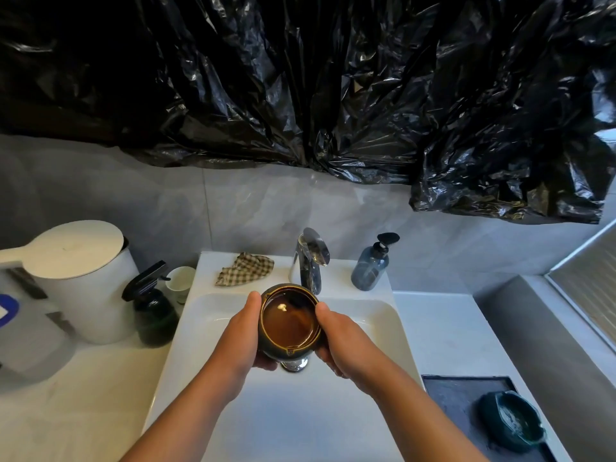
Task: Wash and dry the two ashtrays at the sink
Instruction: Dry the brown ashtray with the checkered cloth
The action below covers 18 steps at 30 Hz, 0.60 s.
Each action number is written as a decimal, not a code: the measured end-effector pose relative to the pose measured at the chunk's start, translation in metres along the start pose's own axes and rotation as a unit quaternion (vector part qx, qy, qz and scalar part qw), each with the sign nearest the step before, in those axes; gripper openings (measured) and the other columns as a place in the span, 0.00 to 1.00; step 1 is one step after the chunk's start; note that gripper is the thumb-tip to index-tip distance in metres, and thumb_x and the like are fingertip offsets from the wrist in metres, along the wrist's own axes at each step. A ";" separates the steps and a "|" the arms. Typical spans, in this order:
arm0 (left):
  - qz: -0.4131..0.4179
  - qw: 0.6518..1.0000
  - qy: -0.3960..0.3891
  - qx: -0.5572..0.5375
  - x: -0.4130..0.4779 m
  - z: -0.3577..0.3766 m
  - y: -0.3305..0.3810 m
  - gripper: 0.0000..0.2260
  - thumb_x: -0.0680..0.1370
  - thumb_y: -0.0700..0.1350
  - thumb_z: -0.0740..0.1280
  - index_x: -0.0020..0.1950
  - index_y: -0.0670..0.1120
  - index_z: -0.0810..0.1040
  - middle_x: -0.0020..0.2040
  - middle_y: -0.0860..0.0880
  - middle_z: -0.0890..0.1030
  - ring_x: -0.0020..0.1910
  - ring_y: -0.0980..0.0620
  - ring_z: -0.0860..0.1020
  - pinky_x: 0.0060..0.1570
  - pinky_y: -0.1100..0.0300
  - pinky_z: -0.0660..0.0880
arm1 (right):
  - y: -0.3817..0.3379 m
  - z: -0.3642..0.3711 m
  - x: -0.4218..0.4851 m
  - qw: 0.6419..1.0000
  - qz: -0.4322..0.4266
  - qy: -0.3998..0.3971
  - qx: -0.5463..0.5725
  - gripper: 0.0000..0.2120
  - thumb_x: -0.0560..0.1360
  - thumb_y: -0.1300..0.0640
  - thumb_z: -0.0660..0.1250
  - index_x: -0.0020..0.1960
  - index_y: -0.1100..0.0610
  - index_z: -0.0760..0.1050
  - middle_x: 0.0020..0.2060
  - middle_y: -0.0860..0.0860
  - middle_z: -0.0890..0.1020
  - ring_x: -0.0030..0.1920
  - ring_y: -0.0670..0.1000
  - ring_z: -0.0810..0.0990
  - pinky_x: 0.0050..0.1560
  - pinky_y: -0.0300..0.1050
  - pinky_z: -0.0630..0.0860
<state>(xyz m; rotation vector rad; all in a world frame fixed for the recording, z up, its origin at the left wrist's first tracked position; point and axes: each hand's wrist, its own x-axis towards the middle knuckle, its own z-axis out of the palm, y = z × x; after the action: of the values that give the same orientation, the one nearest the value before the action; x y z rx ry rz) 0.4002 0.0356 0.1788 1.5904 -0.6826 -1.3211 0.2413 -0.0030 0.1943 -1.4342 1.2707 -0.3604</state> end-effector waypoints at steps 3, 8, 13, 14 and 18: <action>-0.020 0.999 -0.021 -0.047 0.004 -0.007 -0.001 0.23 0.83 0.62 0.51 0.53 0.52 0.82 0.46 0.44 0.86 0.47 0.45 0.82 0.34 0.57 0.76 | 0.002 0.006 0.007 1.000 -0.012 0.004 -0.020 0.27 0.84 0.39 0.45 0.41 0.51 0.74 0.23 0.43 0.72 0.27 0.44 0.67 0.28 0.35 0.66; -0.051 0.991 -0.051 -0.109 0.012 -0.024 -0.009 0.18 0.82 0.58 0.57 0.57 0.51 0.82 0.49 0.45 0.87 0.54 0.42 0.82 0.41 0.50 0.78 | 0.000 0.016 0.026 0.999 -0.020 0.000 -0.043 0.26 0.85 0.39 0.45 0.40 0.47 0.75 0.22 0.40 0.73 0.28 0.42 0.69 0.29 0.33 0.66; -0.072 0.987 0.003 -0.147 0.028 -0.046 -0.024 0.15 0.82 0.55 0.59 0.58 0.49 0.80 0.51 0.43 0.86 0.54 0.41 0.81 0.40 0.51 0.77 | -0.007 0.032 0.047 0.995 -0.016 -0.041 -0.089 0.26 0.85 0.40 0.45 0.47 0.51 0.78 0.34 0.47 0.80 0.32 0.44 0.77 0.33 0.36 0.73; -0.073 0.985 0.016 -0.152 0.032 -0.052 -0.028 0.15 0.82 0.55 0.59 0.59 0.49 0.79 0.52 0.42 0.85 0.54 0.41 0.80 0.38 0.52 0.77 | -0.008 0.036 0.053 0.993 -0.010 -0.039 -0.110 0.27 0.84 0.40 0.45 0.51 0.53 0.79 0.39 0.51 0.82 0.37 0.48 0.81 0.37 0.40 0.78; -0.075 0.977 0.070 -0.185 0.053 -0.077 -0.042 0.14 0.81 0.53 0.60 0.59 0.47 0.78 0.54 0.39 0.83 0.52 0.41 0.80 0.35 0.54 0.76 | -0.005 0.046 0.086 0.976 -0.053 0.004 -0.213 0.16 0.84 0.45 0.54 0.56 0.53 0.77 0.55 0.52 0.81 0.56 0.53 0.79 0.61 0.52 0.76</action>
<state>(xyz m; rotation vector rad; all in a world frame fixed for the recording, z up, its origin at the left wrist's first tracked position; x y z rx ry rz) 0.4823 0.0307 0.1170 1.4322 -0.2154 -1.3398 0.3123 -0.0516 0.1475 -1.8684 1.3332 -0.1665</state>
